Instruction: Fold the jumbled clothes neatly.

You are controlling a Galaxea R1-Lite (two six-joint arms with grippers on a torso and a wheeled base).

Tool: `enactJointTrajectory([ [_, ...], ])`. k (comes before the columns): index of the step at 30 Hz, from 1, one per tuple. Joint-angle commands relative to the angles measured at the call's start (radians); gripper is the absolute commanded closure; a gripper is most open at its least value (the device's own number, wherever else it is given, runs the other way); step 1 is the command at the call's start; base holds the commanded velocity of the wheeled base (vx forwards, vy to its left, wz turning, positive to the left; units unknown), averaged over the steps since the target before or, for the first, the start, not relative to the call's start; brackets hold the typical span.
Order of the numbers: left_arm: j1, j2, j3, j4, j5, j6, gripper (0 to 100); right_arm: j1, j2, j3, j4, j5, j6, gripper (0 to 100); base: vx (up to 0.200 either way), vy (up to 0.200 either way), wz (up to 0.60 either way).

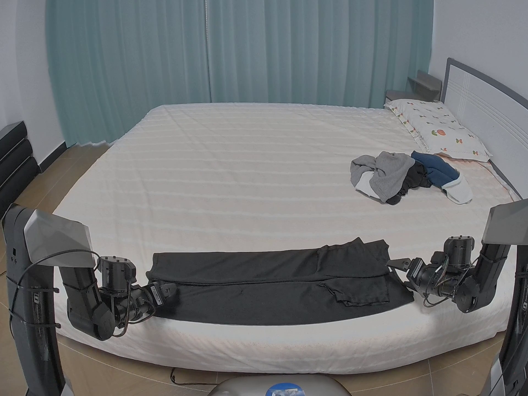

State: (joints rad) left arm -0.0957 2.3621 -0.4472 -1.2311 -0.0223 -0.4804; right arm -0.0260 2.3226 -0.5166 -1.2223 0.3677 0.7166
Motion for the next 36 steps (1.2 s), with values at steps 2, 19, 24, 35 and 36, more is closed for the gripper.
enactJointTrajectory([
  [2,0.008,0.020,-0.001,0.005,0.021,0.000,0,0.000,0.000,0.001,0.000,-0.001,0.000,0,0.000,0.000,0.00],
  [19,0.064,0.009,0.015,0.041,0.104,0.000,0,0.000,-0.003,0.004,0.000,0.000,0.000,0,0.000,0.000,0.00],
  [24,0.083,-0.007,0.002,0.091,0.104,0.000,0,0.000,0.001,0.003,0.000,0.000,0.000,0,0.000,0.000,0.00],
  [35,0.163,-0.150,-0.004,0.127,0.035,-0.015,0,0.000,-0.006,0.004,0.000,0.002,0.001,0,0.000,0.000,0.00],
  [36,0.163,-0.172,-0.007,0.145,0.022,-0.018,0,0.000,-0.008,0.004,0.000,0.002,0.001,0,0.000,0.000,0.00],
])
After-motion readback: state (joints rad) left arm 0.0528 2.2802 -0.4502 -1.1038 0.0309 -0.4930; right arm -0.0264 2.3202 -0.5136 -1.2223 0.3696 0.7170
